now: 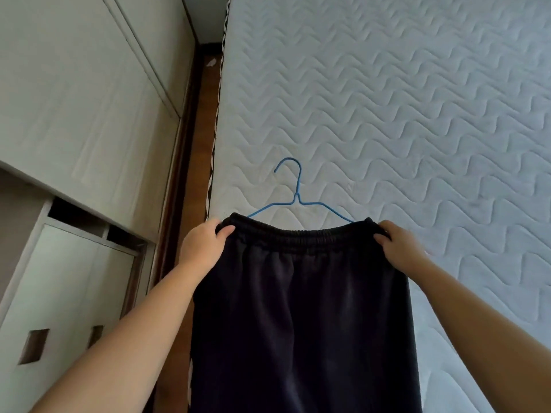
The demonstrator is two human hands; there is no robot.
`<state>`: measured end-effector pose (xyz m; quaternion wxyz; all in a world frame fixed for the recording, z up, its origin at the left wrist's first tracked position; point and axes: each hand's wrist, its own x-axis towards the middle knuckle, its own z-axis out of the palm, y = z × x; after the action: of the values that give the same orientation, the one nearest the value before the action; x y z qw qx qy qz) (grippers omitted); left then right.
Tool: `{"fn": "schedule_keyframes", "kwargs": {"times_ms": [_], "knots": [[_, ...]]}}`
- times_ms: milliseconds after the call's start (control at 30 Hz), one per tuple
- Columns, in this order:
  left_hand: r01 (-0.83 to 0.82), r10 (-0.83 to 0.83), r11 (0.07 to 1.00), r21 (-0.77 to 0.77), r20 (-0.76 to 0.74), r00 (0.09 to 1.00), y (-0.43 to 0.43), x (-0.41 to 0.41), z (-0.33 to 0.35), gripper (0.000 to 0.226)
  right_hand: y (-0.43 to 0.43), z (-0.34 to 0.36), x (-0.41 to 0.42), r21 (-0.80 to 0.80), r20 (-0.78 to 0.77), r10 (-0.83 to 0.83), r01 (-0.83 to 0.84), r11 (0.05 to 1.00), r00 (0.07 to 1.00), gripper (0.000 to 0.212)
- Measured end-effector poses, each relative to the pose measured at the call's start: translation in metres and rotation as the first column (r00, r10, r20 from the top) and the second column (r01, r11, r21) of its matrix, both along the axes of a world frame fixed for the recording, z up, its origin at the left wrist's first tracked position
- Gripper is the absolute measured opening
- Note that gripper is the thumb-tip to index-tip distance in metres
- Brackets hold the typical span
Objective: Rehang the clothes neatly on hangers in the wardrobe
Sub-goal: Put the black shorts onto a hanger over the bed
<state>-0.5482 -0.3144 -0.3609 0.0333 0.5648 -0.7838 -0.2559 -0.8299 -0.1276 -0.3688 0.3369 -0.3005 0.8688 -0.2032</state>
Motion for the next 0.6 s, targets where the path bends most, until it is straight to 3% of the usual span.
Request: {"fn": "schedule_keyframes", "kwargs": {"times_ms": [233,433,600], "knots": [[-0.079,0.079,0.991,0.105,0.011,0.997,-0.004,-0.008,-0.123,0.031,-0.016,-0.11,-0.003,0.013,0.065,-0.148,0.148,0.989,0.987,0.026],[-0.134,0.138,0.982,-0.129,0.018,0.99,0.0,-0.001,-0.17,0.029,-0.015,-0.154,0.0,0.011,-0.1,-0.223,0.226,0.974,0.97,0.028],[-0.157,0.159,0.98,-0.119,0.013,0.987,-0.002,-0.002,-0.173,0.029,-0.016,-0.156,-0.009,0.03,-0.149,-0.26,0.267,0.963,0.954,0.032]]}}
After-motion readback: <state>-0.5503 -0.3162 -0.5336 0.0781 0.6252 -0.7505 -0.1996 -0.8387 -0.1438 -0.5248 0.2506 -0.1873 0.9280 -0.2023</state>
